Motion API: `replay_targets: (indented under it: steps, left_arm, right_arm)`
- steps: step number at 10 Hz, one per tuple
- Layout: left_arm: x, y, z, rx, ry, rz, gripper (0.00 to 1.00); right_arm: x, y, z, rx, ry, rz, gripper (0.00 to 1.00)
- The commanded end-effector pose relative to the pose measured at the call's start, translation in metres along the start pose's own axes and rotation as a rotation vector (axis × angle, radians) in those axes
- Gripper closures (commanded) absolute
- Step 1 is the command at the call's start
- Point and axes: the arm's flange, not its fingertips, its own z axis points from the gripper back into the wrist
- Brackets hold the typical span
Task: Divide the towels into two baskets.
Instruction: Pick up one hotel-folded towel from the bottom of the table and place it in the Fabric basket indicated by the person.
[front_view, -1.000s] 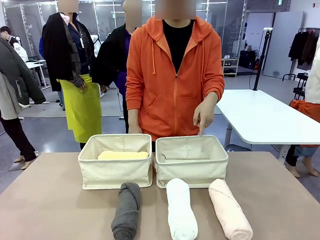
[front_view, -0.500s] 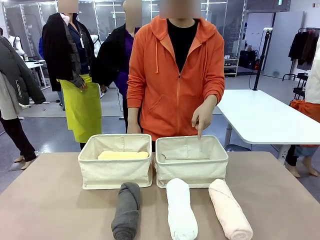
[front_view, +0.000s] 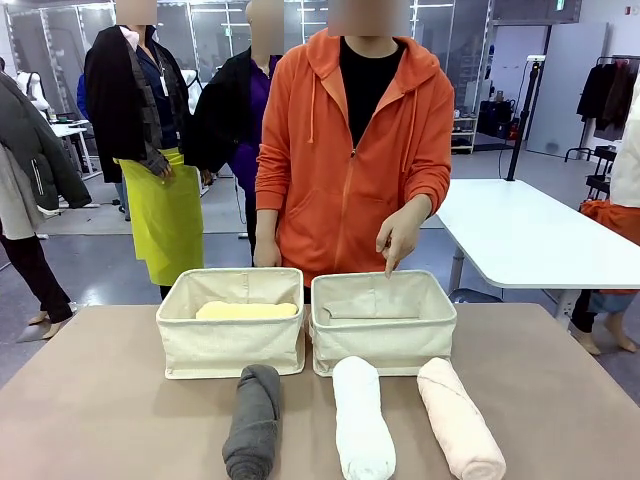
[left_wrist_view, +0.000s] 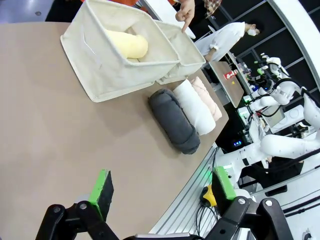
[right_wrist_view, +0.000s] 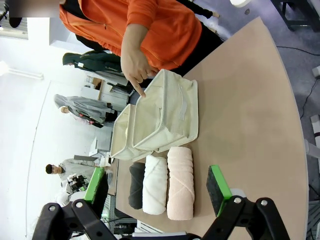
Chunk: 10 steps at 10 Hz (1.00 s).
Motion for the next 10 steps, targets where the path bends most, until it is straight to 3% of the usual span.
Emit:
replay_targets:
  steps: [1, 5, 6, 10]
  left_arm:
    - [0.0, -0.002, 0.004, -0.014, -0.014, -0.016, 0.0]
    - [0.0, -0.002, 0.004, -0.014, -0.014, -0.016, 0.0]
    - [0.0, -0.002, 0.004, -0.014, -0.014, -0.016, 0.0]
    - [0.0, -0.002, 0.004, -0.014, -0.014, -0.016, 0.0]
  right_arm:
    - [-0.006, 0.017, -0.041, -0.066, 0.091, 0.006, 0.0]
    - [-0.057, 0.04, -0.143, -0.223, 0.307, 0.014, 0.0]
    - [-0.073, 0.045, -0.171, -0.326, 0.347, 0.064, 0.0]
    - [-0.116, 0.054, -0.245, -0.46, 0.506, 0.139, 0.0]
